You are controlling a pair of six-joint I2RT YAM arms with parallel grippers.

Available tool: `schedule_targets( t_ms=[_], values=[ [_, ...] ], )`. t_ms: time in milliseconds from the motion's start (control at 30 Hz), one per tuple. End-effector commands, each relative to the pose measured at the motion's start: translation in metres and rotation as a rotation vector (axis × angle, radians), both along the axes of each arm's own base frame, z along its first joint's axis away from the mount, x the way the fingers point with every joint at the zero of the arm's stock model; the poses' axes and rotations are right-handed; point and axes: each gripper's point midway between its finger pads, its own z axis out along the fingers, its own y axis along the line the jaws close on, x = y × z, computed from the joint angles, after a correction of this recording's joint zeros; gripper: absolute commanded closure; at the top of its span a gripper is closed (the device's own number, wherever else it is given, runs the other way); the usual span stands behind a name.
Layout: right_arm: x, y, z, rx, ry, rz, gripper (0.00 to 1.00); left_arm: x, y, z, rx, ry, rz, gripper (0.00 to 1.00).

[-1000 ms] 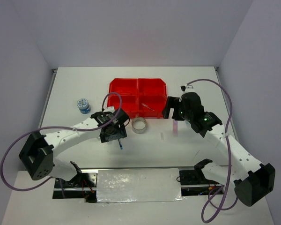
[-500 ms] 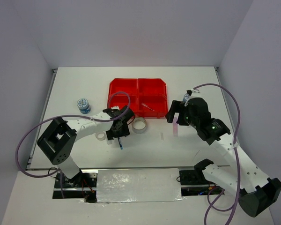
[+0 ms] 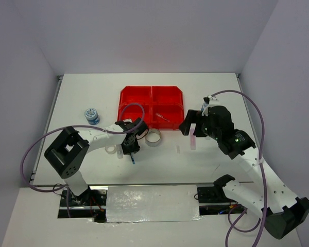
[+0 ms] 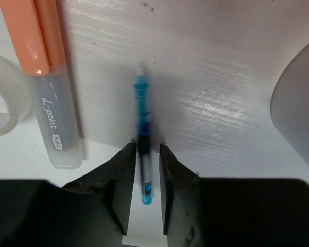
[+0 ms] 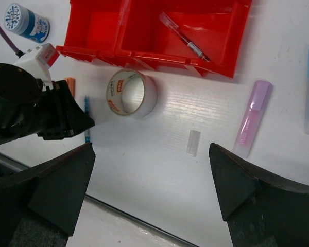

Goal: Sort the stationery into containers
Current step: Pick up the pen from the center of the board.

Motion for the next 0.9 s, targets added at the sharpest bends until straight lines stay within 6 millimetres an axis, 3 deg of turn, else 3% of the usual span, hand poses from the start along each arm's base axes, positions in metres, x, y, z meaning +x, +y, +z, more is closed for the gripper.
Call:
schedule_targets(
  t_ms=[0, 67, 100, 167, 233, 333, 467, 600, 667, 700, 867],
  values=[
    [0.005, 0.013, 0.026, 0.052, -0.059, 0.047, 0.02, -0.016, 0.001, -0.021, -0.01, 0.071, -0.01, 0.65],
    [0.006, 0.017, 0.028, 0.069, -0.055, 0.057, 0.02, -0.022, 0.003, -0.023, -0.009, 0.084, -0.009, 0.76],
    [0.005, 0.019, 0.029, 0.083, -0.052, 0.06, 0.02, -0.026, 0.005, -0.022, -0.014, 0.094, -0.014, 0.91],
    [0.006, 0.024, 0.022, 0.093, -0.024, 0.071, 0.02, -0.028, 0.005, -0.011, -0.032, 0.076, -0.021, 1.0],
    [0.006, 0.025, 0.009, 0.081, 0.022, 0.073, 0.0, -0.031, 0.007, 0.001, -0.03, 0.055, -0.04, 1.0],
    [0.01, 0.021, -0.037, 0.011, 0.163, 0.015, 0.0, -0.027, -0.001, 0.041, -0.08, -0.04, -0.112, 1.0],
    [0.013, 0.009, -0.081, -0.071, 0.262, -0.109, 0.02, -0.024, -0.019, 0.108, -0.217, -0.242, -0.268, 1.0],
    [0.016, 0.013, -0.117, -0.095, 0.319, -0.124, 0.14, -0.026, -0.032, 0.157, -0.379, -0.414, -0.396, 1.0],
    [0.015, 0.019, -0.126, -0.1, 0.331, -0.092, 0.2, -0.03, -0.041, 0.186, -0.474, -0.51, -0.482, 1.0],
    [0.017, 0.024, -0.132, -0.109, 0.336, -0.074, 0.27, -0.034, -0.043, 0.191, -0.499, -0.528, -0.508, 1.0],
    [0.018, 0.034, -0.156, -0.157, 0.382, -0.039, 0.36, -0.043, -0.045, 0.215, -0.544, -0.584, -0.591, 1.0]
  ],
)
